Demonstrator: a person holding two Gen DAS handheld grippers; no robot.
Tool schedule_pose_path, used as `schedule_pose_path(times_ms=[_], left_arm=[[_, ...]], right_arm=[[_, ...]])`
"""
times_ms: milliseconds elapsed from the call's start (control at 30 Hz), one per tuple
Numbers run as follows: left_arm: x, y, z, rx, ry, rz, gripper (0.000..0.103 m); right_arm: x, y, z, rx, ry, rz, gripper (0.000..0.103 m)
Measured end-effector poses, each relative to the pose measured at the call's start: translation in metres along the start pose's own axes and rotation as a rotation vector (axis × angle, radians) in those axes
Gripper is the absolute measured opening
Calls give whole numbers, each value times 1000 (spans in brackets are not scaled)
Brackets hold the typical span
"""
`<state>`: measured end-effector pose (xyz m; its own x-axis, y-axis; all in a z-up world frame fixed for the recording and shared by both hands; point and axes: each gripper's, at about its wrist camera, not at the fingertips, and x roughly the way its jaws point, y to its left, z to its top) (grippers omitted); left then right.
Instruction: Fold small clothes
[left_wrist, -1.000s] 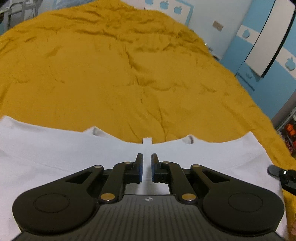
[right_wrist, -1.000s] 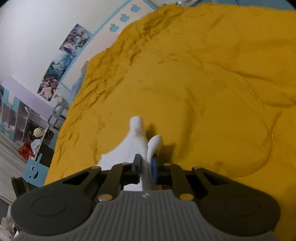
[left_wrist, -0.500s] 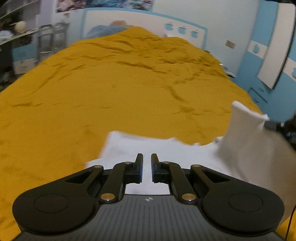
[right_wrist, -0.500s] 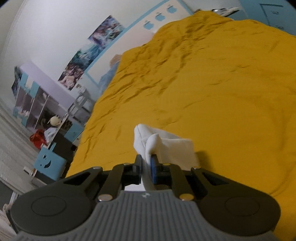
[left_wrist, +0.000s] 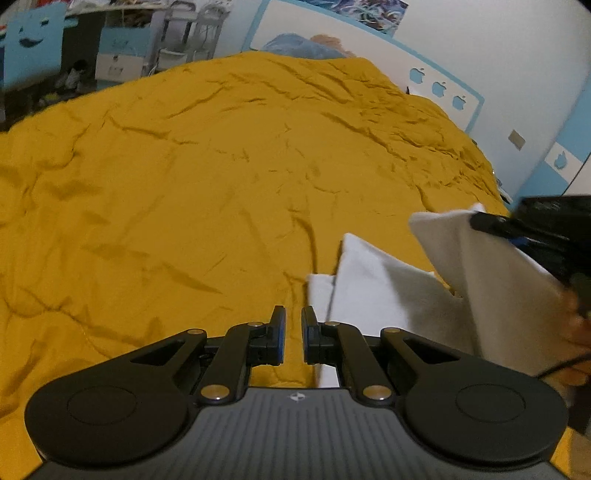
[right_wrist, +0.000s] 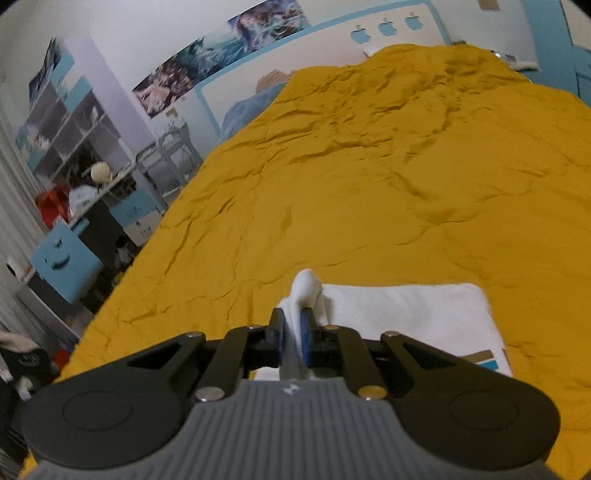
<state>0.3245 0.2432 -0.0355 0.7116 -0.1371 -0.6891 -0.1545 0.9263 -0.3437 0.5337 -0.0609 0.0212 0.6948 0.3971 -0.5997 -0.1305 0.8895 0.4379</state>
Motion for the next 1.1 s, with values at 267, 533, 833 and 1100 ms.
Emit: schedule_pose_path(times_ms=[267, 533, 833, 1100], left_arm=[[17, 26, -11, -76, 26, -36, 8], [17, 32, -14, -108, 37, -37, 10], [-30, 26, -10, -162, -14, -104, 31], [-69, 31, -35, -266, -6, -224, 46]], right_arm=[[61, 44, -34, -141, 73, -40, 4], [92, 62, -75, -255, 214, -17, 6], [15, 72, -74, -247, 218, 110, 20], [-99, 36, -71, -260, 87, 170, 23]])
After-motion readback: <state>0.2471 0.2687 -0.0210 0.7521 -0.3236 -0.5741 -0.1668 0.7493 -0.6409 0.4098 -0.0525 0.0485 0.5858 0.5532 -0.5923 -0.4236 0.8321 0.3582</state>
